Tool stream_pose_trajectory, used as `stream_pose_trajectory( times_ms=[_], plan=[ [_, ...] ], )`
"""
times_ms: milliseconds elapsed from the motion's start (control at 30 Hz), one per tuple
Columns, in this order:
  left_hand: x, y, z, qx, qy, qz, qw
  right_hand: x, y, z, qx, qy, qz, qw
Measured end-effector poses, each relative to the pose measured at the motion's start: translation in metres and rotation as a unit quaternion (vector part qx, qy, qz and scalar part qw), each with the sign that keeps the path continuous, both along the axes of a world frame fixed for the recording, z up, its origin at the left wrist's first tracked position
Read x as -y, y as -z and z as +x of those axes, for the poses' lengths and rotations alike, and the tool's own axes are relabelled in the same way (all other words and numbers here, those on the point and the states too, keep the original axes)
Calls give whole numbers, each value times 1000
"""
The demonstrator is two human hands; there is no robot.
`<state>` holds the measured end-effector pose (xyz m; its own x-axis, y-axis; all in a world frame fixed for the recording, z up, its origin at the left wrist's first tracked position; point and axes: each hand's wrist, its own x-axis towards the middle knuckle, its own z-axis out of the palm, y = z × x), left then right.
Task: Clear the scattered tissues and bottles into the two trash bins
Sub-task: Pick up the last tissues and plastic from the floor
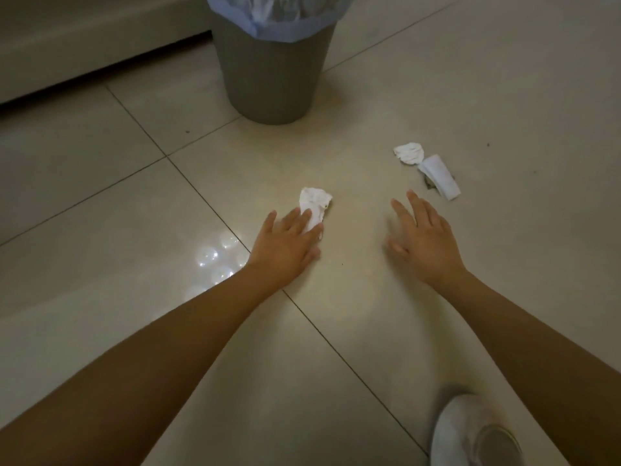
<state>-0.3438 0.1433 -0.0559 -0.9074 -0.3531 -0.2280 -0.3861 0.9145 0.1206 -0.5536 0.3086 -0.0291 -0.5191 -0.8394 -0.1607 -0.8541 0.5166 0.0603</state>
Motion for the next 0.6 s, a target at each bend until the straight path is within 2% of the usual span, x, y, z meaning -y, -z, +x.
stream_pose_trajectory(
  times_ms=[300,500,600],
  plan=[
    [9,9,-85,4,-23,34,999,43,17,-64,14,162,9,987],
    [21,24,-113,-26,-54,35,998,68,32,-101,105,298,-33,948],
    [15,33,-111,-53,-82,38,994,76,38,-120,153,314,-68,935]
  ],
)
